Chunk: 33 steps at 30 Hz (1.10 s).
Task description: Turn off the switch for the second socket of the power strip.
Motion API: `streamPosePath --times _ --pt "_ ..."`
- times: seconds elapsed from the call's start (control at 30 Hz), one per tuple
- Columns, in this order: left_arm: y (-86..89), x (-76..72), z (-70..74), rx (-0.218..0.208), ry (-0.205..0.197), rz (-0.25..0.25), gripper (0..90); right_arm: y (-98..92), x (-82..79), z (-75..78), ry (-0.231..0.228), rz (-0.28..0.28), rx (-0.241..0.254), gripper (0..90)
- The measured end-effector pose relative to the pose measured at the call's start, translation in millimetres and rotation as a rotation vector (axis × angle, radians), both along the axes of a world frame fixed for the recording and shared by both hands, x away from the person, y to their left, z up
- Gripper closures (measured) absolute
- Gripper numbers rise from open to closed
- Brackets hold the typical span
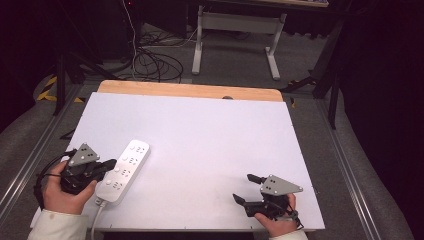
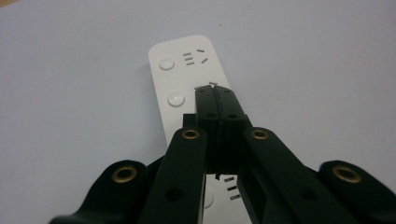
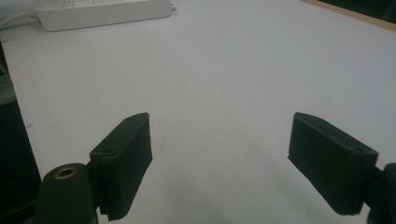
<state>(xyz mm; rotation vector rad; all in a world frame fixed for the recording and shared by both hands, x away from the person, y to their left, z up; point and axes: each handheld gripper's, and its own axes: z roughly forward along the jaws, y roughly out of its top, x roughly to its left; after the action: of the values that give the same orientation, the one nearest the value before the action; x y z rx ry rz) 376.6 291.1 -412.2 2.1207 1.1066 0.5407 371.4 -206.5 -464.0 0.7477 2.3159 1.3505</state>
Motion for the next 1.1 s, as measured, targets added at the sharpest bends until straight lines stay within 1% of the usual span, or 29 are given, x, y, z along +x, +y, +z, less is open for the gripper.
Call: streamPosePath --times 0.03,0.1,0.13,0.2,0.33,0.4,0.43,0.47,0.5,0.53,0.6,0.63,0.7,0.73,0.77,0.8,0.87,0.97,1.0,1.1 --pt "0.5 1.8 -0.4 0.010 0.005 -0.001 89.8 0.0 0.0 0.0 0.000 0.000 0.000 22.0" --pt "0.2 4.0 -2.0 0.000 0.024 0.011 89.8 0.0 0.0 -0.1 0.000 0.000 0.000 22.1" --pt "0.9 5.2 -2.0 0.009 0.027 0.015 89.8 0.1 -0.2 0.1 -0.002 0.000 -0.001 22.2" --pt "1.9 7.5 -2.9 0.006 0.032 0.020 89.8 0.1 -0.4 0.2 -0.005 -0.001 -0.002 22.3" --pt "3.0 12.0 -5.5 -0.016 0.073 0.032 89.8 -0.2 -0.4 0.2 -0.007 -0.001 -0.001 22.3" --pt "4.5 14.4 -7.5 -0.040 0.099 0.045 89.8 0.0 -0.4 0.2 -0.006 -0.001 -0.004 22.4" --pt "7.1 16.5 -10.0 -0.083 0.128 0.061 89.7 0.1 -0.5 0.3 -0.008 0.000 -0.006 22.5" --pt "7.1 16.5 -10.0 -0.083 0.128 0.061 89.7 0.2 -0.7 0.4 -0.008 0.000 -0.006 22.6" --pt "7.7 17.0 -11.5 -0.114 0.144 0.073 89.7 0.2 -0.9 0.5 -0.009 0.000 -0.007 22.6" --pt "9.5 19.1 -13.2 -0.096 0.151 0.094 89.7 0.2 -1.0 0.6 -0.011 0.000 -0.007 22.7" --pt "9.6 20.3 -14.6 -0.089 0.156 0.098 89.7 0.2 -1.0 0.6 -0.011 0.000 -0.007 22.7" --pt "9.1 20.8 -16.0 -0.095 0.169 0.101 89.7 0.2 -0.9 0.5 -0.011 0.000 -0.007 22.7" --pt "8.7 22.8 -19.3 -0.087 0.175 0.101 89.7 0.2 -0.8 0.5 -0.011 0.000 -0.008 22.7" --pt "8.1 23.5 -21.1 -0.088 0.186 0.103 89.7 0.3 -0.8 0.4 -0.010 0.001 -0.008 22.7" --pt "8.3 24.6 -22.3 -0.071 0.180 0.108 89.7 0.3 -0.9 0.5 -0.010 0.000 -0.008 22.7" --pt "8.0 25.2 -23.7 -0.076 0.188 0.109 89.7 0.3 -0.8 0.5 -0.011 0.001 -0.010 22.7" --pt "8.4 27.0 -26.7 -0.059 0.183 0.120 89.6 0.4 -1.0 0.4 -0.010 0.000 -0.010 22.7" --pt "8.4 28.0 -29.0 -0.049 0.180 0.131 89.5 0.6 -1.0 0.4 -0.010 0.002 -0.011 22.7" --pt "8.4 28.7 -30.3 -0.050 0.185 0.130 89.6 0.7 -0.8 0.3 -0.013 0.002 -0.017 22.7" --pt "8.5 30.0 -33.1 -0.048 0.186 0.137 89.6 1.0 -0.9 0.3 -0.014 0.002 -0.014 22.7"
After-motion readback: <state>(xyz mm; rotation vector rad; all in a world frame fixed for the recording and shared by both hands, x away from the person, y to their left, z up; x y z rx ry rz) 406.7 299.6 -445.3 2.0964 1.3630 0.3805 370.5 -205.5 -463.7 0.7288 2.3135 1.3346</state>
